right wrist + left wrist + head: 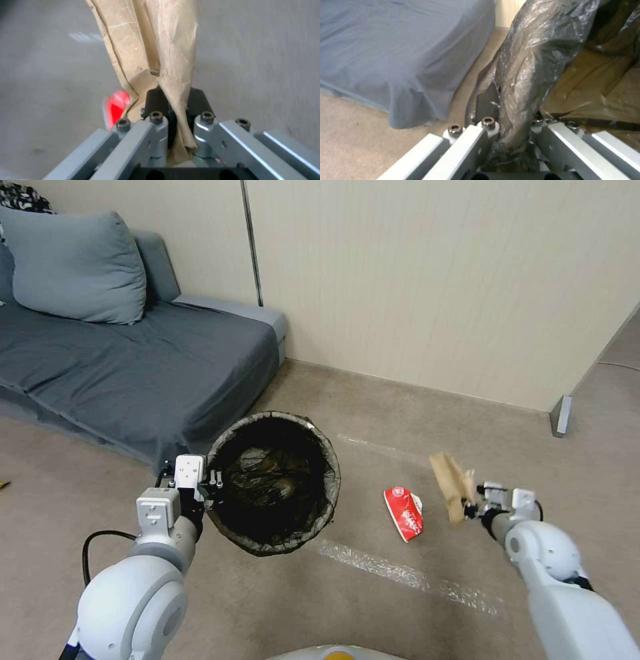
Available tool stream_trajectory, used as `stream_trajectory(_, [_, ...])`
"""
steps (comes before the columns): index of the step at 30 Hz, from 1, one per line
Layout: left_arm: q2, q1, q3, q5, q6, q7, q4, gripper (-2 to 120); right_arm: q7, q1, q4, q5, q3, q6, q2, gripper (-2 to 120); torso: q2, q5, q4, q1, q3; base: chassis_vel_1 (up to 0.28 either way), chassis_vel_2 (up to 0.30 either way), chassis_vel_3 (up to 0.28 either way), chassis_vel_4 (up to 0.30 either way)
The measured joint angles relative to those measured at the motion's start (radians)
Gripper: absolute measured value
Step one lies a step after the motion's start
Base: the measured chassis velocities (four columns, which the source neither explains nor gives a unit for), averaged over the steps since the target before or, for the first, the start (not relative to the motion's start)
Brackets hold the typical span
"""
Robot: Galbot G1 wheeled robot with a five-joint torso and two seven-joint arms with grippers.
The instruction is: Pick up the trash bin, then pick up the garbage from the floor and place it into the trash bin.
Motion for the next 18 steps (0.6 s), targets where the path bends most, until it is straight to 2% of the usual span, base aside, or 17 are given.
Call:
stream_trajectory(1, [0.001, 0.001, 0.0, -0.002, 0.0, 0.0, -0.001, 0, -0.005, -0.016, 0.051, 0.016, 0.012, 0.0, -0.004, 2, 0.0, 0.0002, -0.0003, 0.0, 0.0, 0.0, 0.0, 0.0, 0.0])
stream_trajectory(3, [0.001, 0.002, 0.002, -0.002, 0.0, 0.0, -0.002, 0, -0.055, -0.059, 0.275, 0.108, 0.036, -0.001, -0.042, 2, 0.0, -0.0004, -0.0004, 0.0, 0.0, 0.0, 0.0, 0.0, 0.0])
stream_trajectory(4, [0.001, 0.002, 0.002, -0.002, 0.0, 0.0, -0.002, 0, -0.055, -0.059, 0.275, 0.108, 0.036, -0.001, -0.042, 2, 0.0, -0.0004, -0.0004, 0.0, 0.0, 0.0, 0.0, 0.0, 0.0])
stream_trajectory(6, [-0.002, 0.001, 0.01, 0.002, 0.0, 0.0, 0.0, 0, -0.128, -0.047, 0.407, 0.177, 0.025, -0.001, -0.089, 2, 0.0, 0.0001, -0.0003, 0.0, 0.0, 0.0, 0.0, 0.0, 0.0])
stream_trajectory(8, [-0.003, 0.001, 0.012, 0.003, 0.0, 0.0, 0.002, 0, -0.139, -0.036, 0.431, 0.204, 0.016, -0.001, -0.103, 2, 0.0, 0.0, -0.0001, 0.0, 0.0, 0.0, 0.0, 0.0, 0.0])
stream_trajectory(11, [-0.005, 0.001, 0.021, 0.009, 0.0, 0.002, 0.004, 0, -0.215, 0.07, 0.524, 0.313, -0.059, 0.003, -0.206, 2, 0.0, 0.0006, -0.0001, 0.0, 0.0, 0.0, 0.0, 0.0, 0.0])
stream_trajectory(12, [-0.005, 0.001, 0.021, 0.009, 0.0, 0.002, 0.004, 0, -0.215, 0.07, 0.524, 0.313, -0.059, 0.003, -0.206, 2, 0.0, 0.0006, -0.0001, 0.0, 0.0, 0.0, 0.0, 0.0, 0.0])
stream_trajectory(15, [-0.005, 0.004, 0.024, 0.013, 0.0, 0.005, 0.006, 0, -0.272, 0.179, 0.54, 0.349, -0.156, 0.038, -0.292, 2, 0.0, 0.0, 0.0001, 0.0, 0.0, 0.0, 0.0, 0.0, 0.0])
stream_trajectory(16, [-0.005, 0.004, 0.024, 0.013, 0.0, 0.005, 0.006, 0, -0.272, 0.179, 0.54, 0.349, -0.156, 0.038, -0.292, 2, 0.0, 0.0, 0.0001, 0.0, 0.0, 0.0, 0.0, 0.0, 0.0])
stream_trajectory(18, [-0.007, 0.003, 0.026, 0.017, 0.0, 0.004, 0.008, 0, -0.289, 0.275, 0.522, 0.347, -0.266, 0.069, -0.349, 2, 0.0, 0.0, -0.0003, 0.0, 0.0, 0.0, 0.0, 0.0, 0.0])
